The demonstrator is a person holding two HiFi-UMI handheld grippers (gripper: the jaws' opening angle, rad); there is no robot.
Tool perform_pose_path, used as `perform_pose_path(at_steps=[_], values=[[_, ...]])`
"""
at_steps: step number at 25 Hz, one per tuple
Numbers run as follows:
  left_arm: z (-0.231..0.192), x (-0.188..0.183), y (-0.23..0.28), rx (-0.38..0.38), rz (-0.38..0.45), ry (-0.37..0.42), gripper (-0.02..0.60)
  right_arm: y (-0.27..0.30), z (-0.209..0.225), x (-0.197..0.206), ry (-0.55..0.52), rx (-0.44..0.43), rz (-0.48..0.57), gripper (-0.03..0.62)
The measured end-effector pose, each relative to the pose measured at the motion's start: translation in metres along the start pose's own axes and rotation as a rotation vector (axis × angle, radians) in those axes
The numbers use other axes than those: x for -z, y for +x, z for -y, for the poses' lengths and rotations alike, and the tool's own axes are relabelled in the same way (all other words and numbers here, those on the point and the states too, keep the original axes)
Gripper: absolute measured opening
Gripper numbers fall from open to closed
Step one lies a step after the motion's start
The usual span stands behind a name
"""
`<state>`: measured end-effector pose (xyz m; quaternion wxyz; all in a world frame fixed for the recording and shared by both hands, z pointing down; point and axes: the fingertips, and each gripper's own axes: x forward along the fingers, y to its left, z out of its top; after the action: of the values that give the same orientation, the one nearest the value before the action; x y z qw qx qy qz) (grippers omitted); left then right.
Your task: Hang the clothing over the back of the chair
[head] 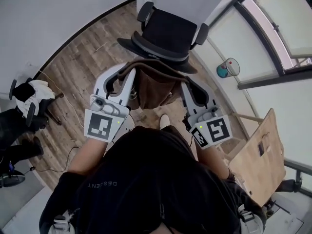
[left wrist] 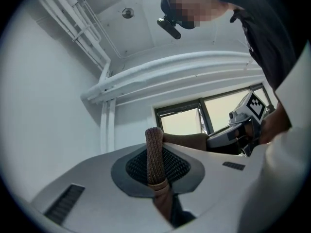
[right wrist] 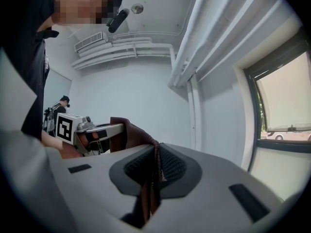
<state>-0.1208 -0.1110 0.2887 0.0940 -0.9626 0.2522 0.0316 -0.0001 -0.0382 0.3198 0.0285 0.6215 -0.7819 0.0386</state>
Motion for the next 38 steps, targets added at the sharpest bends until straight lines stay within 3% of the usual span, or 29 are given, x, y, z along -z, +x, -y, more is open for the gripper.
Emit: perform_pose_path(at_steps=[8,14,26,38], values=[[-0.033,0.000,0.003,0.180,0.041,-0.012,0.046,0.019,-0.018,-0.004,0.013,0.205,0.020,0.040],[-0.054,-0.009,0.005,0.234,0.078,-0.002,0.048,0.030,-0.031,-0.016,-0.010,0.277,0.031,0.040],[-0.065,-0.033,0.034,0.268,0.083,-0.006,0.048,0.039,-0.007,-0.046,-0.039,0.290,0.072,0.040],[-0.070,-0.059,0.087,0.261,0.099,0.065,0.048,0.051,0.040,-0.082,-0.073,0.281,0.123,0.040]])
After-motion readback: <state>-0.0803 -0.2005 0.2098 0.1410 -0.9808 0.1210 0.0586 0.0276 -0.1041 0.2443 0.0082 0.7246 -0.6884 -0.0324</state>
